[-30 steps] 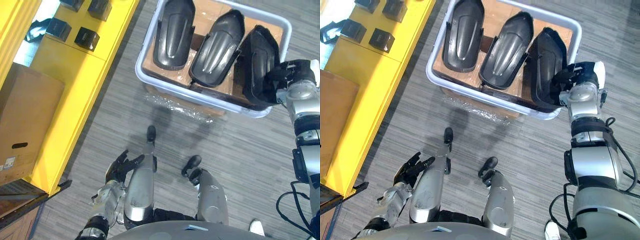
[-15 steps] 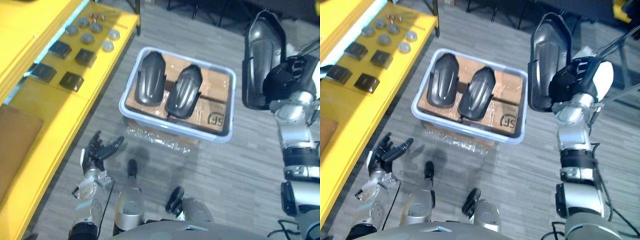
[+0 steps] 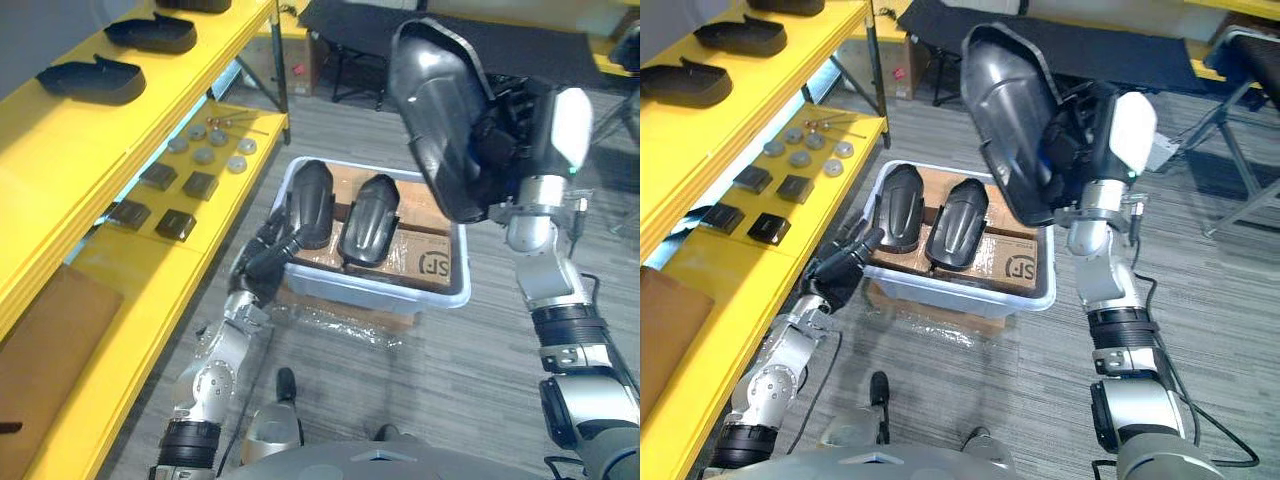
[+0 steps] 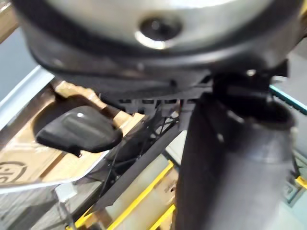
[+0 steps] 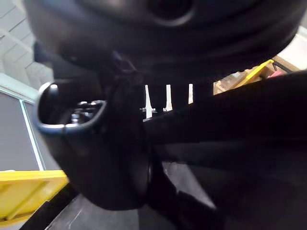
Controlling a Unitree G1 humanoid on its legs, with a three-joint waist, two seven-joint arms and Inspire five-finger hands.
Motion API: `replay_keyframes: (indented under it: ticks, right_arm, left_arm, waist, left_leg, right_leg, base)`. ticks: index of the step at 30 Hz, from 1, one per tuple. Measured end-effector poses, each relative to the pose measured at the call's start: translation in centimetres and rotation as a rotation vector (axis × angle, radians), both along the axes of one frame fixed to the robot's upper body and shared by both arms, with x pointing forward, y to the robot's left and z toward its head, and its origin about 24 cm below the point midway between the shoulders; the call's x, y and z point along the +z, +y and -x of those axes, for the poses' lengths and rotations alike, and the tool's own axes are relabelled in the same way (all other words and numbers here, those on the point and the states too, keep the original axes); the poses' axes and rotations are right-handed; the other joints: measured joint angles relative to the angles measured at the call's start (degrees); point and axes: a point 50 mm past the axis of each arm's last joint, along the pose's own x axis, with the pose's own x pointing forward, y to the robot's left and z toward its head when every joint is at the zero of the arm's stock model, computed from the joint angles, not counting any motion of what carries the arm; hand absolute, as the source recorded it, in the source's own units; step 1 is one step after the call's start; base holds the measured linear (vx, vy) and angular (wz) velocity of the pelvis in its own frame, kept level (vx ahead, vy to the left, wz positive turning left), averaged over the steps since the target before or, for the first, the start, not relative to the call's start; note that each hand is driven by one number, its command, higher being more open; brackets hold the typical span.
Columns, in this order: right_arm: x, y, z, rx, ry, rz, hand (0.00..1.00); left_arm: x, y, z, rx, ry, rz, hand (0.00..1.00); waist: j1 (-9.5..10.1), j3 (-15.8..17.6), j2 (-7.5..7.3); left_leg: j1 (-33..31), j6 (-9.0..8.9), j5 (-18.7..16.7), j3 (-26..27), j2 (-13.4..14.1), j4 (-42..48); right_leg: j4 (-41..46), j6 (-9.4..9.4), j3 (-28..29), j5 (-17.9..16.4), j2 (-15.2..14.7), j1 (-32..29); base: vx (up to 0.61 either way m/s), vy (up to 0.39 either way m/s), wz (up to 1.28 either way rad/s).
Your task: Walk over and take three plastic housings, then place them on the shelf
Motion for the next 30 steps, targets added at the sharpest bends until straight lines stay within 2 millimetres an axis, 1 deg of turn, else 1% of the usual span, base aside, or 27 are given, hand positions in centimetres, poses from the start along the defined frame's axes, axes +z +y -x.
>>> replay_keyframes:
  ticks: [1, 2, 4, 6, 7, 8, 10, 11, 16, 19, 22, 27, 28, 29, 30]
  right_arm:
    - [-0.2, 0.7, -0.1, 0.029, 0.001, -0.006, 0.00]
    - [-0.3, 0.9, -0.1, 0.041, -0.001, -0.006, 0.00]
    - [-0.4, 1.5, -0.1, 0.074, -0.002, 0.001, 0.00]
    - [-0.8, 2.7, -0.2, 0.127, 0.008, -0.005, 0.00]
    - [-1.0, 3.1, -0.2, 0.140, 0.015, -0.007, 0.00]
    - [-1.3, 4.1, -0.2, 0.182, 0.030, -0.004, 0.00]
    - [-1.6, 5.1, -0.2, 0.225, 0.041, -0.002, 0.00]
    - [-2.0, 6.0, -0.2, 0.265, 0.056, 0.006, 0.00]
    - [-3.3, 8.5, -0.1, 0.366, 0.106, 0.018, 0.00]
    - [-4.4, 9.2, -0.1, 0.382, 0.147, 0.030, 0.00]
    - [-5.6, 9.2, -0.3, 0.368, 0.192, 0.014, 0.00]
    - [-6.2, 9.3, -0.1, 0.364, 0.207, 0.020, 0.00]
    - [-6.4, 9.4, -0.1, 0.368, 0.213, 0.026, 0.00]
    - [-7.2, 10.1, 0.0, 0.381, 0.242, 0.040, 0.00]
    - [-7.4, 10.5, 0.0, 0.388, 0.245, 0.034, 0.00]
  left_arm:
    - [0.1, 0.0, -0.1, 0.003, -0.001, 0.013, 1.00]
    - [0.2, 0.0, -0.2, 0.005, -0.002, 0.016, 1.00]
    - [0.5, 0.1, -0.5, 0.017, -0.007, 0.042, 1.00]
    - [0.8, 0.6, -0.9, 0.041, -0.016, 0.041, 1.00]
    - [0.8, 0.8, -1.0, 0.047, -0.014, 0.043, 1.00]
    - [0.7, 1.0, -1.1, 0.058, -0.010, 0.043, 1.00]
    - [0.7, 1.0, -1.1, 0.059, -0.011, 0.045, 1.00]
    - [0.7, 0.8, -1.1, 0.051, -0.012, 0.073, 1.00]
    - [1.2, 0.0, -1.5, 0.015, -0.032, 0.080, 1.00]
    - [1.9, -0.9, -2.0, -0.033, -0.071, 0.085, 1.00]
    - [1.9, -1.3, -2.0, -0.060, -0.071, 0.085, 1.00]
    - [2.0, -2.2, -1.8, -0.136, -0.095, 0.092, 1.00]
    - [2.0, -2.4, -1.7, -0.145, -0.098, 0.096, 1.00]
    - [2.1, -3.1, -1.6, -0.183, -0.101, 0.131, 1.00]
    - [2.1, -3.3, -1.5, -0.194, -0.097, 0.128, 1.00]
  waist:
    - [-0.53, -0.43, 0.21]
    - [-0.60, -0.56, 0.38]
    - [-0.54, -0.96, 0.87]
    - [-0.41, -1.62, 1.28]
    - [-0.42, -1.91, 1.30]
    - [-0.41, -2.44, 1.24]
    - [-0.41, -2.60, 1.10]
    - [-0.39, -2.61, 1.08]
    - [0.00, -2.66, 1.03]
    - [0.66, -2.85, 1.03]
    - [0.87, -3.51, 1.06]
    - [0.84, -3.69, 1.04]
    - [0.83, -3.77, 1.00]
    - [0.82, -4.06, 0.79]
    - [0.81, -4.07, 0.77]
  left_leg:
    - [0.03, -0.19, -0.20, 0.02, -0.03, 0.00]
    - [0.07, -0.19, -0.20, 0.07, -0.04, 0.00]
    - [0.15, -0.17, -0.17, 0.29, -0.09, 0.00]
    - [0.13, -0.15, -0.15, 0.49, -0.12, 0.00]
    - [0.10, -0.15, -0.14, 0.54, -0.13, 0.01]
    - [0.06, -0.12, -0.12, 0.55, -0.17, 0.01]
    - [0.07, 0.15, 0.07, 0.51, -0.19, 0.02]
    - [0.07, 0.27, 0.16, 0.47, -0.20, 0.03]
    - [0.07, 0.35, 0.46, 0.17, -0.35, 0.16]
    - [0.07, 0.41, 0.51, -0.26, -0.49, 0.15]
    - [0.06, 0.42, 0.51, -0.51, -0.68, 0.00]
    - [0.04, 0.49, 0.55, -0.88, -1.07, 0.00]
    - [0.02, 0.51, 0.57, -0.89, -1.12, 0.00]
    - [-0.03, 0.46, 0.43, -1.02, -1.15, -0.01]
    - [-0.11, 0.36, 0.13, -1.12, -1.09, -0.01]
  right_leg:
    - [-0.73, -0.19, 0.00, 0.42, 0.13, 0.33]
    - [-0.99, -0.26, 0.02, 0.59, 0.16, 0.44]
    - [-2.06, -0.33, 0.13, 1.34, 0.29, 0.79]
    - [-3.09, -0.43, 0.31, 1.94, 0.39, 0.90]
    - [-3.40, -0.43, 0.34, 2.16, 0.44, 0.98]
    - [-4.02, -0.46, 0.37, 2.61, 0.58, 1.22]
    - [-4.68, -0.44, 0.36, 2.90, 0.71, 1.49]
    - [-4.73, -0.17, 0.29, 3.10, 0.75, 1.56]
    - [-4.69, -0.14, -0.12, 3.12, 0.74, 1.80]
    - [-4.65, -0.14, -0.21, 3.12, 0.63, 1.86]
    - [-4.63, -0.18, -0.40, 3.07, 0.48, 1.92]
    - [-4.60, -0.48, -0.70, 2.87, 0.14, 2.01]
    - [-4.59, -0.48, -0.71, 2.87, 0.11, 2.01]
    - [-4.64, -0.44, -0.73, 2.90, 0.03, 2.05]
    - [-4.70, -0.36, -0.75, 2.95, 0.10, 2.06]
  base:
    - [-0.08, 0.039, -0.09]
    - [-0.05, 0.037, -0.02]
    - [-0.04, 0.032, -0.05]
    - [-0.03, 0.029, -0.06]
    - [0.01, 0.009, -0.05]
    - [0.02, -0.001, -0.03]
    - [0.00, 0.000, 0.00]
    - [0.00, 0.000, 0.00]
    - [0.03, -0.004, 0.04]
    - [0.00, 0.000, 0.01]
    - [0.00, 0.004, 0.01]
    - [-0.01, 0.017, 0.03]
    - [-0.01, 0.031, 0.03]
    - [0.00, 0.000, 0.00]
    - [-0.01, 0.018, 0.04]
